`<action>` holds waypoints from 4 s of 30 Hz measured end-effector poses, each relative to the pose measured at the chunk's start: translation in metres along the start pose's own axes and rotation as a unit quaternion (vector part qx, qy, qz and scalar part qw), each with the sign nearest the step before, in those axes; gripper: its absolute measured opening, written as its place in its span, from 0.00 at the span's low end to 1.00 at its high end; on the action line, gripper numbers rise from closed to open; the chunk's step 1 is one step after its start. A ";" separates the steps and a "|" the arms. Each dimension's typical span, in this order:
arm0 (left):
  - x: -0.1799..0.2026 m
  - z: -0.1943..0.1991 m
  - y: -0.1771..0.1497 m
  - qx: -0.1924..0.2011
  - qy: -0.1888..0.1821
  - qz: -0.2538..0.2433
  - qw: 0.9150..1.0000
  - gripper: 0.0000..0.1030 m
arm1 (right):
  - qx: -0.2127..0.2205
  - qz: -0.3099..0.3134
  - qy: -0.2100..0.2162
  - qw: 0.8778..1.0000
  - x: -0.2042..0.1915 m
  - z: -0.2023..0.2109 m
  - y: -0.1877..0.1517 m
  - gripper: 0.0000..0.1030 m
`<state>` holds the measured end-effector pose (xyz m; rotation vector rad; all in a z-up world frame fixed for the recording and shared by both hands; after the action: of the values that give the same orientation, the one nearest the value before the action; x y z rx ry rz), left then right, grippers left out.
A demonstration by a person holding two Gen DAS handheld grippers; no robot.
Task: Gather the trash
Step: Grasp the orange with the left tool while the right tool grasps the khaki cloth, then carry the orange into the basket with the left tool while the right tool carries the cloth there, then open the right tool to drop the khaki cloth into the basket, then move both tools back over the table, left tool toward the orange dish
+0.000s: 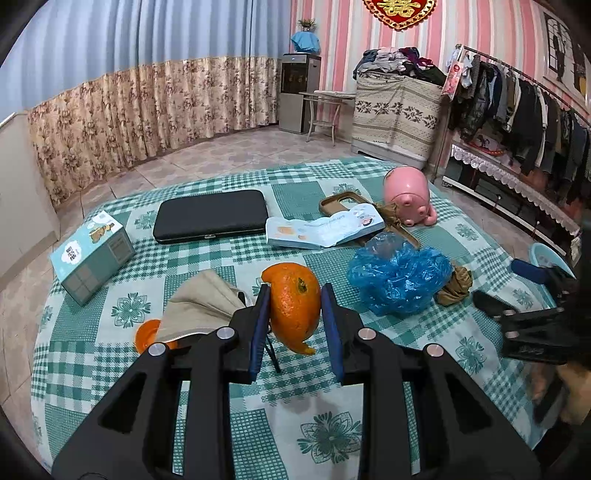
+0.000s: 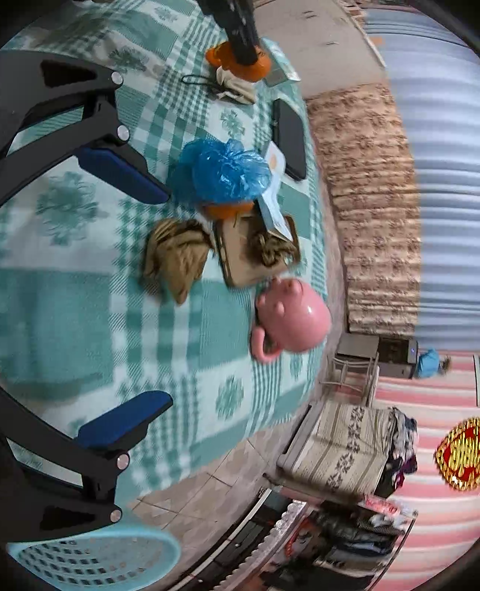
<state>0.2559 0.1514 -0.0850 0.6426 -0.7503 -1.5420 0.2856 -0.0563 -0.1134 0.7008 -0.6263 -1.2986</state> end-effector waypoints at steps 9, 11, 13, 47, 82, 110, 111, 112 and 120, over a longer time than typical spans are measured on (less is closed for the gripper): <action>0.014 -0.010 0.008 -0.005 0.005 -0.011 1.000 0.26 | -0.031 -0.027 0.051 0.998 -0.008 -0.021 -0.002 0.44; 0.025 -0.010 0.013 0.000 0.002 -0.014 1.000 0.26 | -0.019 -0.031 0.052 0.998 0.002 -0.011 0.000 0.44; 0.036 -0.008 0.018 0.006 0.001 -0.019 1.000 0.26 | -0.009 -0.038 0.051 0.998 0.013 -0.001 0.003 0.44; 0.381 0.002 0.045 0.033 -0.175 -0.134 0.975 0.26 | 0.082 -0.202 -0.155 0.964 0.344 0.182 -0.067 0.44; 0.455 -0.024 0.060 0.053 -0.161 -0.173 0.970 0.91 | 0.063 -0.247 -0.169 0.952 0.395 0.171 -0.111 0.44; 0.328 -0.002 0.062 0.071 -0.100 -0.114 0.986 0.95 | 0.046 -0.219 -0.201 0.954 0.354 0.139 -0.075 0.94; 0.324 0.000 0.061 0.071 -0.099 -0.111 0.986 0.95 | 0.048 -0.218 -0.203 0.953 0.353 0.141 -0.073 0.94; 0.320 0.002 0.062 0.072 -0.099 -0.107 0.987 0.95 | 0.051 -0.217 -0.206 0.953 0.351 0.143 -0.071 0.95; 0.279 0.015 0.056 0.076 -0.084 -0.091 0.989 0.95 | 0.049 -0.196 -0.204 0.958 0.323 0.140 -0.062 0.96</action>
<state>0.2512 -0.1267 -0.0253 0.7150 -0.9661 -1.7328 0.1940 -0.3982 -0.0619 0.6620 -0.9218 -1.8149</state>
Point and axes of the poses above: each gripper's, at about its wrist camera, not at the fingertips, and z roughly against the way its jaws point, x to its right, y to its top, the point moved 9 cm from there along -z, roughly the way its jaws point, and after that the axes turned 2 degrees about -z, right-handed, at the moved point
